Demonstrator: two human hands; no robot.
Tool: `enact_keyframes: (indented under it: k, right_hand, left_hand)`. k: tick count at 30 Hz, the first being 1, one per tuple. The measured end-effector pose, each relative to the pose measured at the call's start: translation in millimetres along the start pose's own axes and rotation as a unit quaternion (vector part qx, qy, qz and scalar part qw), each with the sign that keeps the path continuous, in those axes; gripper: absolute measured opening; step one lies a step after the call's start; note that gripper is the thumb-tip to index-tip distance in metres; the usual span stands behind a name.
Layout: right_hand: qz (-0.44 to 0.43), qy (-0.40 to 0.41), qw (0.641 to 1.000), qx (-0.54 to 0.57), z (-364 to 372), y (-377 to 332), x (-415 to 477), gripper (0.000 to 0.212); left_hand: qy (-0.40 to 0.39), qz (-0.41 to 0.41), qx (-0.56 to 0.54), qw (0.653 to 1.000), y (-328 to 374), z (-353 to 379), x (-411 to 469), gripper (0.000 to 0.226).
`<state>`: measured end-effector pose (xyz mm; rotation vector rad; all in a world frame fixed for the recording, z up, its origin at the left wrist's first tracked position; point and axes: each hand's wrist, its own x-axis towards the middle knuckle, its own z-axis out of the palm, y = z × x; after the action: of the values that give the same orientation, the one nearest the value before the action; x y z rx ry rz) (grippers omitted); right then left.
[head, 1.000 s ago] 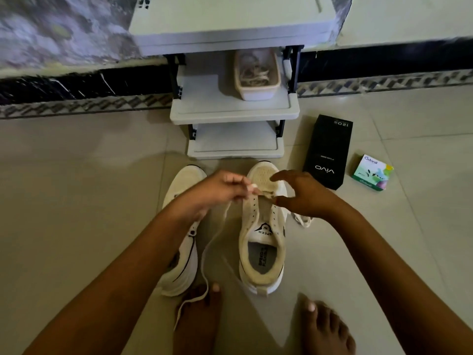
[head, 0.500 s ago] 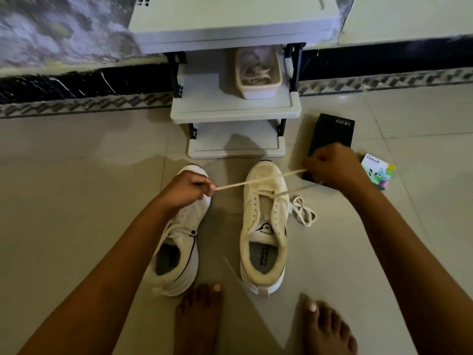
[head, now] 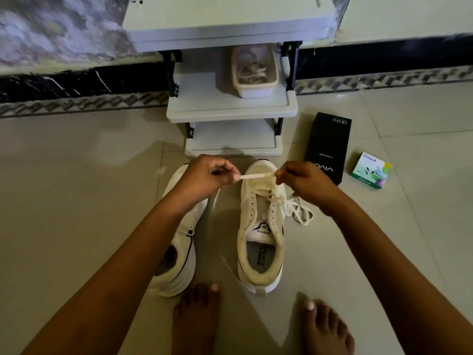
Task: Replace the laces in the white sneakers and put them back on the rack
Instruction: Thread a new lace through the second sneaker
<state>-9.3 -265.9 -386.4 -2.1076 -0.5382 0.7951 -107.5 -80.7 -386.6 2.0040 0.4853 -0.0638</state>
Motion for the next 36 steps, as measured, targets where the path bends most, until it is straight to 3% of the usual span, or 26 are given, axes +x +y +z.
enact_keyframes:
  k: [4, 10, 13, 14, 16, 18, 20, 23, 26, 31, 33, 36]
  right_hand:
    - [0.033, 0.051, 0.989, -0.135, -11, 18, 8, 0.024]
    - [0.11, 0.063, 0.947, -0.296, -8, 29, 11, 0.019]
    - [0.082, 0.065, 0.925, -0.365, -1, 26, 7, 0.024]
    - [0.049, 0.05, 0.934, -0.349, 3, 26, 6, 0.034]
    - [-0.007, 0.006, 0.977, -0.215, 12, 20, 4, 0.052]
    - [-0.048, -0.017, 0.996, -0.077, 23, 14, 2, 0.049]
    - [-0.062, -0.015, 0.998, -0.026, 33, 13, 3, 0.034]
    - [-0.044, 0.021, 0.999, 0.012, 39, 15, 4, 0.018]
    - [-0.03, 0.062, 0.997, 0.022, 39, 22, 7, 0.014]
    - [0.008, 0.09, 0.995, 0.05, 44, 34, 10, 0.011]
    - [0.016, 0.098, 0.993, 0.061, 50, 34, 9, 0.013]
    - [0.028, 0.119, 0.992, 0.027, 58, 36, 9, 0.015]
  left_hand:
    - [-0.006, -0.016, 0.045, 0.999, -7, -2, 0, 0.008]
    - [0.019, -0.02, 0.07, 0.997, -7, 1, 1, 0.005]
    - [-0.025, -0.014, 0.088, 0.996, -1, 9, 0, 0.013]
    - [-0.038, -0.013, 0.086, 0.996, 1, 11, 0, 0.017]
    - [-0.048, 0.002, 0.09, 0.995, 6, 16, 1, 0.021]
    - [-0.049, 0.018, 0.097, 0.994, 10, 19, 2, 0.023]
    - [-0.046, 0.027, 0.089, 0.995, 13, 21, 2, 0.02]
    - [-0.016, 0.037, 0.065, 0.997, 13, 24, 0, 0.013]
    - [0.042, 0.022, 0.094, 0.994, 3, 27, -1, 0.021]
    - [-0.118, -0.098, 0.126, 0.98, -10, 50, -7, 0.071]
    - [-0.103, -0.106, 0.136, 0.98, -12, 54, -7, 0.065]
    - [-0.081, -0.127, 0.076, 0.986, -14, 50, -5, 0.036]
